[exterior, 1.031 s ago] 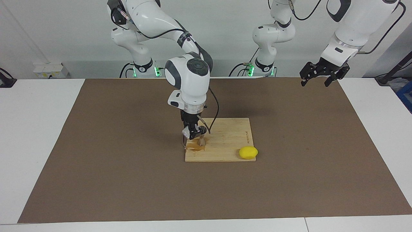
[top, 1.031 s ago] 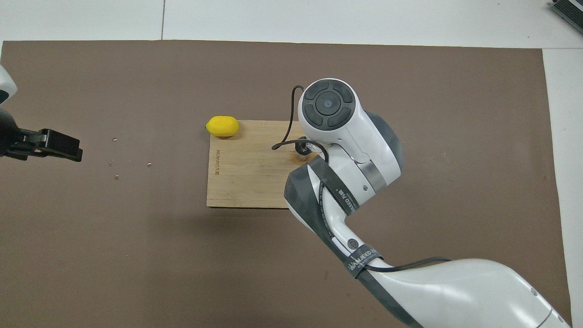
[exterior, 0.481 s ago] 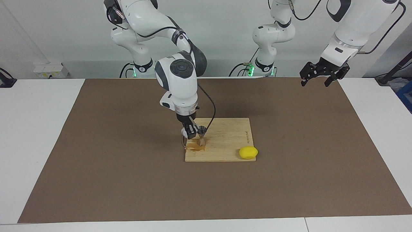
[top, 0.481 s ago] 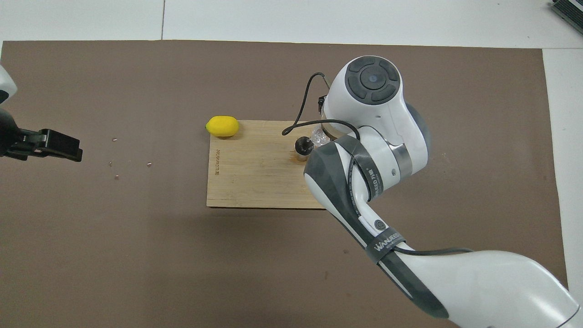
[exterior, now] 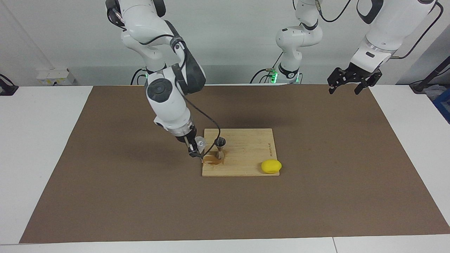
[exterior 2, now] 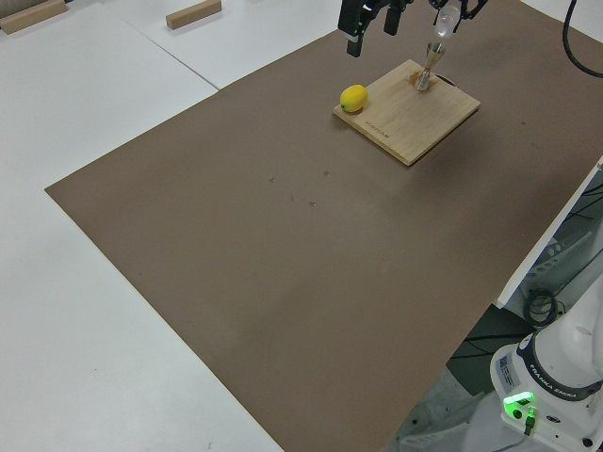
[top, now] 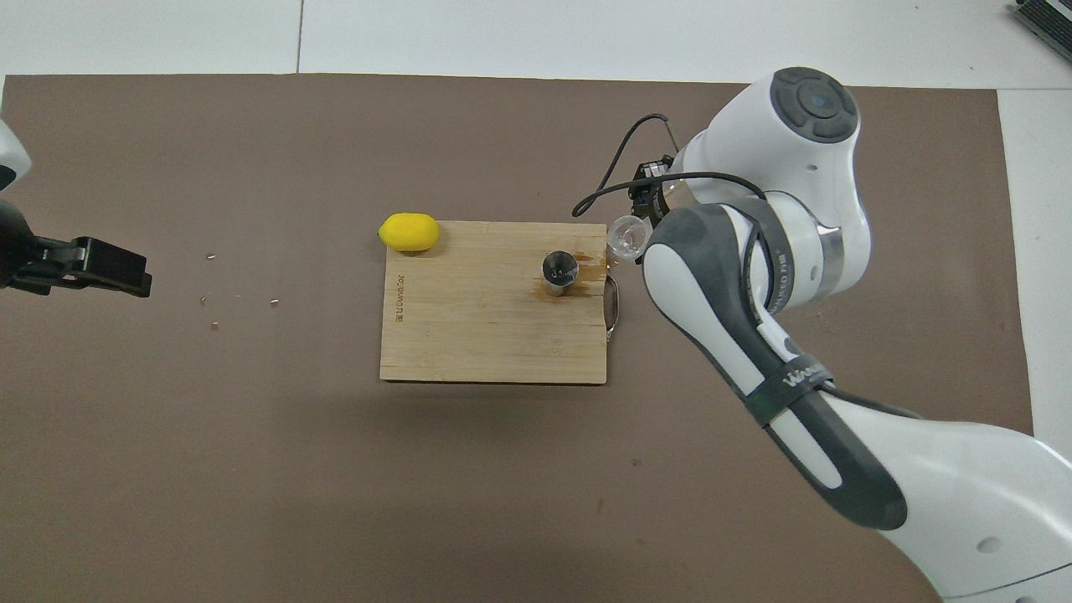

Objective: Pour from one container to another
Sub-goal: 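Turn the glass cup upright and carry it back with the right gripper, then lower the glass cup onto the table and open the right gripper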

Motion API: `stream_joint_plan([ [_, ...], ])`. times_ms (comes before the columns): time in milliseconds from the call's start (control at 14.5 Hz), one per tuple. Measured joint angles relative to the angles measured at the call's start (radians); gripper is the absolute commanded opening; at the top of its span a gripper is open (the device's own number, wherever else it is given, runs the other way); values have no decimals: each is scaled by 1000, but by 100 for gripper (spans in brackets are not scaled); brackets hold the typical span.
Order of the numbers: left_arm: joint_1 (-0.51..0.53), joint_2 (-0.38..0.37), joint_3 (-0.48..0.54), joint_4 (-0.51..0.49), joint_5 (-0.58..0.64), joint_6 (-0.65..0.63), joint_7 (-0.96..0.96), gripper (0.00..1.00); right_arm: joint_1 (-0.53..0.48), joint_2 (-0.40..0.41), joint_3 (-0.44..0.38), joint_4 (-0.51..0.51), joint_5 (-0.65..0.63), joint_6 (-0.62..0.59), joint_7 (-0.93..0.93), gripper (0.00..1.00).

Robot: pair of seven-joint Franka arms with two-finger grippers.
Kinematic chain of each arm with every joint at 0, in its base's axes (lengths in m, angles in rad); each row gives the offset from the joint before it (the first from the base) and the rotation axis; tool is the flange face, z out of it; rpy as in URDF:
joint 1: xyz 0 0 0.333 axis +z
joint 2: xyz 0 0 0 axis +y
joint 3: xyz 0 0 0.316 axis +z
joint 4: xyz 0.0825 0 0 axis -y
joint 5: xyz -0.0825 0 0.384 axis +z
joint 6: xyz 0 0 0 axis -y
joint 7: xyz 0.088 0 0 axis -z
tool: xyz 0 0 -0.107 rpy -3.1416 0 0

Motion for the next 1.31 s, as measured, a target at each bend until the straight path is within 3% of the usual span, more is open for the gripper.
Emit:
stream_joint_plan([
  [481,0,0,0,0,0,0,0,100,-227,-76,-3,-262,263,85,-346,0],
  [825,0,0,0,0,0,0,0,100,-387,-85,-4,-367,409,86,-537,0],
  [1169,0,0,0,0,0,0,0,100,-479,-83,-4,-446,474,86,-673,1],
  [1306,0,0,0,0,0,0,0,100,-506,-83,-4,-467,484,86,-683,20],
])
